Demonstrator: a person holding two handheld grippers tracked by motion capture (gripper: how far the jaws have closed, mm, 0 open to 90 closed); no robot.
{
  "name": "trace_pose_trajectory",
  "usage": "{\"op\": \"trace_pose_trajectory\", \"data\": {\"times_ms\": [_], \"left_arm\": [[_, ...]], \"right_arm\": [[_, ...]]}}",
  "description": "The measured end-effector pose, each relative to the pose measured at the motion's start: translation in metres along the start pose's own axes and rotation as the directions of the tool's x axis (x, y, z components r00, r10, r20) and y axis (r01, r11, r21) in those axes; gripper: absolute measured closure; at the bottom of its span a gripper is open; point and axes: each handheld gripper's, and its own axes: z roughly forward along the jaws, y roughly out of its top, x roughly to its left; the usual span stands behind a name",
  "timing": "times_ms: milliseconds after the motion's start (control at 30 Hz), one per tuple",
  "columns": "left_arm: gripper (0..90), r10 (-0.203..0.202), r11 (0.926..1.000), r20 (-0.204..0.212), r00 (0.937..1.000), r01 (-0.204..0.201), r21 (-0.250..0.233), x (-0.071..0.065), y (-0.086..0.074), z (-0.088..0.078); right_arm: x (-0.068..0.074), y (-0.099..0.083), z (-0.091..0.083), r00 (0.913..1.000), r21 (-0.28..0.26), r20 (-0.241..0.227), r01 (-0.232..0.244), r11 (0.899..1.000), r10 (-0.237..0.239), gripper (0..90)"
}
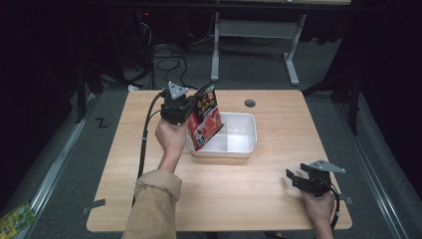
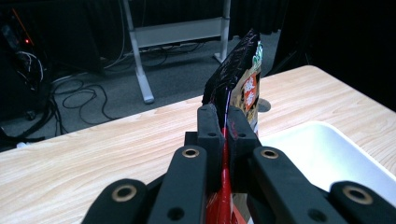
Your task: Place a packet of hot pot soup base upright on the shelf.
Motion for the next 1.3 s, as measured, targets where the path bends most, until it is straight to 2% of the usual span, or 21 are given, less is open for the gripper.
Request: {"op": "trace_pose_trajectory", "data": {"times_ms": [167,567,767,933,1000,1133,1300], "left_arm": [[87.1,0.002,1.0000,0.011,0.9999,-0.002,0.007,-0.001,-0.002,0.004],[86.0,-0.016,0.9978,0.030,0.9994,0.014,0.065,-0.004,-0.013,0.020],[85.6,-0.061,0.9956,0.039,0.9974,0.057,0.075,-0.001,-0.013,0.022],[84.2,-0.056,0.9935,0.046,0.9974,0.051,0.102,-0.004,-0.015,0.026],[84.0,-0.044,0.9934,0.041,0.9982,0.039,0.107,-0.006,-0.016,0.028],[83.1,-0.053,0.9928,0.052,0.9972,0.047,0.110,-0.005,-0.016,0.027],[81.5,-0.064,0.9929,0.056,0.9964,0.058,0.103,-0.004,-0.019,0.026]], "right_arm": [[0.000,0.000,0.000,1.0000,0.002,0.000,0.007,1.000,-0.007,33.4],[0.000,0.000,0.000,1.0000,0.003,-0.002,0.007,1.000,-0.007,33.4],[0.000,0.000,0.000,1.0000,0.002,-0.002,0.002,1.000,-0.002,33.4],[0.000,0.000,0.000,1.0000,0.000,-0.003,0.006,1.000,-0.006,33.4],[0.000,0.000,0.000,1.0000,0.001,-0.002,0.006,1.000,-0.006,33.4],[0.000,0.000,0.000,1.0000,0.001,-0.002,-0.002,1.000,0.002,33.3],[0.000,0.000,0.000,0.9999,0.000,-0.002,0.010,1.000,-0.010,33.4]]}}
